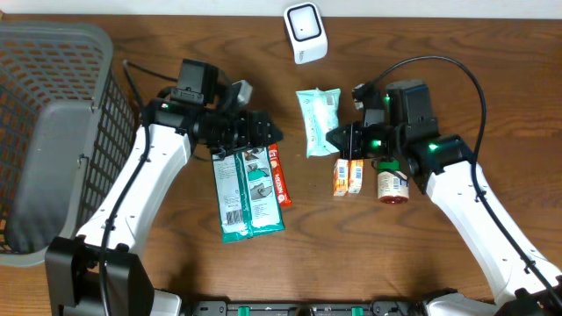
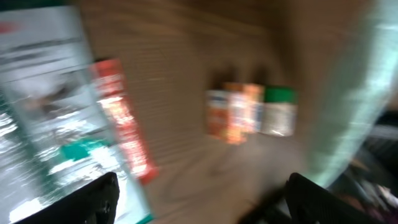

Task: Scan the item barcode
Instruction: 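Lift the wipes pack with the right gripper toward the left gripper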

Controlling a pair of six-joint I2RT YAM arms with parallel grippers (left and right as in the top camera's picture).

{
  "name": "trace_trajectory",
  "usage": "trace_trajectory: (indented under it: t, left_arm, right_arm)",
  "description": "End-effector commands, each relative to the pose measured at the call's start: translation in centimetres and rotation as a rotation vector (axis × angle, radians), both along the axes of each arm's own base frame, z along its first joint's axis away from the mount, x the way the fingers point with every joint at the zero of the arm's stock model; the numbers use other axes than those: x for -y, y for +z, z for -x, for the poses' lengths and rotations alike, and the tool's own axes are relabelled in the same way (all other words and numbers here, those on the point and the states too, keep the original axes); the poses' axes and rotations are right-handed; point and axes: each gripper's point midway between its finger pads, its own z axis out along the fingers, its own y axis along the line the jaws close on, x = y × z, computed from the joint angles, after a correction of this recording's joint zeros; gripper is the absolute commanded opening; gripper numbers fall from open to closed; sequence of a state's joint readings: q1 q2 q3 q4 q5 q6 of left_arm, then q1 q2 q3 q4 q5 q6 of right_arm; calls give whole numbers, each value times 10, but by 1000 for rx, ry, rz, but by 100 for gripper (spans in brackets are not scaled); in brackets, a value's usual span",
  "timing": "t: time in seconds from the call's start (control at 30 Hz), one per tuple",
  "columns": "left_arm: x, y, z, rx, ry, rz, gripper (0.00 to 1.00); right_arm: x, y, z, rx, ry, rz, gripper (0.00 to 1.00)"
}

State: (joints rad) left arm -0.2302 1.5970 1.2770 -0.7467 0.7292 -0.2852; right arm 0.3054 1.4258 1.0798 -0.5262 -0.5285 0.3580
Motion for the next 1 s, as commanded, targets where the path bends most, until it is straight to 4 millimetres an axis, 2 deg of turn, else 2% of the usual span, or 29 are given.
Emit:
trace_trajectory:
  t: [0.0,0.13,0.3,0.33,0.47,0.63,0.87,0.97]
  left_arm:
    - [33,35,12,70,-180,237,86]
    - [43,53,9,130,-229,329,86]
    - [45,58,3,182,-239,338,86]
    - [45,58,2,185,-239,338,82]
    - [45,58,2,185,-239,338,77]
    - [46,61,-1,212,-243,341,61]
    - [47,64,-5,244,-247,345,45]
    - [47,65,-7,256,-249,346,41]
  right_arm:
    - [-13,14,6,-1,64,-82,1]
    - [-17,15,9,-4,80,-89,1]
    - [-27,16,17,-8,118,-100,1]
    - [-30,16,18,-8,125,-100,1]
    - [-37,17,22,-3,146,-102,1]
    - [-42,18,26,-1,165,-103,1]
    - [-51,18,32,-4,189,-104,1]
    - [-53,18,34,-8,195,-106,1]
